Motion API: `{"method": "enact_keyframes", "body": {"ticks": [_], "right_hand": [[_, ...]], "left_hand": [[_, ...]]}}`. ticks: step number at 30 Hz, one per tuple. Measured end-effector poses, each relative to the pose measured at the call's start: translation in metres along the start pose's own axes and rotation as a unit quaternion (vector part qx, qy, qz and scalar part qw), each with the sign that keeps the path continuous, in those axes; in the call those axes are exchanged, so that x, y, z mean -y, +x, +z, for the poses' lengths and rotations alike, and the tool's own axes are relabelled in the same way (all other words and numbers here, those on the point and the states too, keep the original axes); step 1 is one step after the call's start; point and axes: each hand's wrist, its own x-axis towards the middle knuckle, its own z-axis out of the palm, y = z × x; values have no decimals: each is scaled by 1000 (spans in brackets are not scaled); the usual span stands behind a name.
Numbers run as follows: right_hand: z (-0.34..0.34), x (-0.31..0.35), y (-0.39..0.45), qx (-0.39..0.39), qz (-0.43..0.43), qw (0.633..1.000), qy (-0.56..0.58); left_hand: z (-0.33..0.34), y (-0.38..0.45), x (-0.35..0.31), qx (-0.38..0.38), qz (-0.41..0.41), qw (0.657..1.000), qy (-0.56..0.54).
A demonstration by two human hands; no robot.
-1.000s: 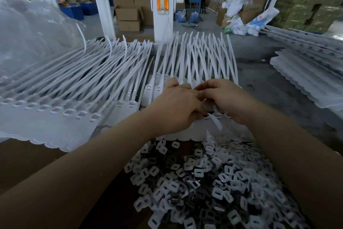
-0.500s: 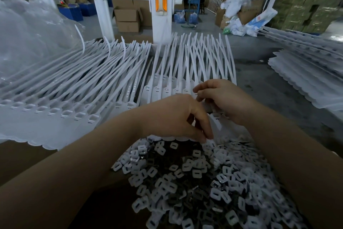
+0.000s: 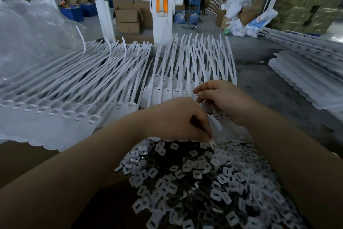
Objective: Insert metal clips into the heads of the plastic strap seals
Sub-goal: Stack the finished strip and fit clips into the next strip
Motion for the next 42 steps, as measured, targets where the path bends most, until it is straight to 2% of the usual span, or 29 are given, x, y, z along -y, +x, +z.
{"method": "enact_keyframes", "body": {"ticks": [3,5,7,10,13,17,22,27,32,42], "right_hand": [[0,-1,0,2,5,1000,-4],[0,-1,0,-5,2,1000,-20],[1,0,0,-8,1,999,-33],[0,1,-1,-6,3,999,-40],[-1,2,-1,9,-3,999,-46],[-1,2,-2,26,-7,998,-50],[-4,2,0,35,2,999,-30],[-4,-1,3,31,-4,999,-31],[-5,-3,5,35,-13,999,-24],[-7,1,2,36,-7,999,15]], "left_hand": [[-10,-1,9,-90,-72,986,-120],[-14,-1,16,-143,-125,957,-219],[-17,-2,21,-188,-143,935,-266],[-18,-2,24,-233,-120,930,-258],[-18,-1,25,-262,-84,944,-184],[-14,0,23,-278,-55,955,-83],[-12,2,24,-294,-53,953,-54],[-12,3,26,-286,-65,949,-116],[-14,4,29,-282,-86,925,-240],[-9,8,29,-294,-103,906,-285]]}}
